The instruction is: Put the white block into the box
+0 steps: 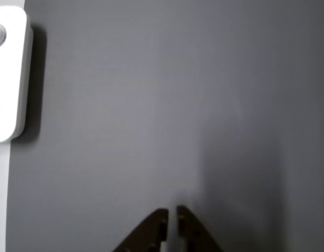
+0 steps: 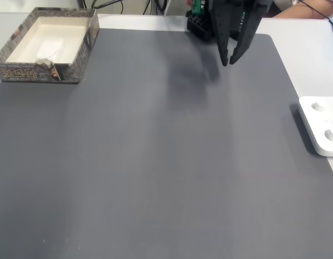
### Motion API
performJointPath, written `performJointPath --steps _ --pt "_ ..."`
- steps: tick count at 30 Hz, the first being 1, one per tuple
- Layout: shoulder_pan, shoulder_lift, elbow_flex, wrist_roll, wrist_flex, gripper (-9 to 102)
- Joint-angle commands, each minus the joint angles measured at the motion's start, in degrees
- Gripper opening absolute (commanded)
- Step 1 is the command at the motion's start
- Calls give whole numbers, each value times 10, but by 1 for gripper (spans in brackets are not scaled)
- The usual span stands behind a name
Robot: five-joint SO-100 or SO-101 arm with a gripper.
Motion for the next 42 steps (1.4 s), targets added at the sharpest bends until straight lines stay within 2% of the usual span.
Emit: performJointPath --steps 1,14,19,29,42 --pt "-1 55 22 -6 -5 -2" --pt "-17 215 135 -4 -5 -2" --pt "-26 238 148 -2 4 -2" --pt "-36 259 148 -40 98 -2" --pt "-39 259 148 -59 103 0"
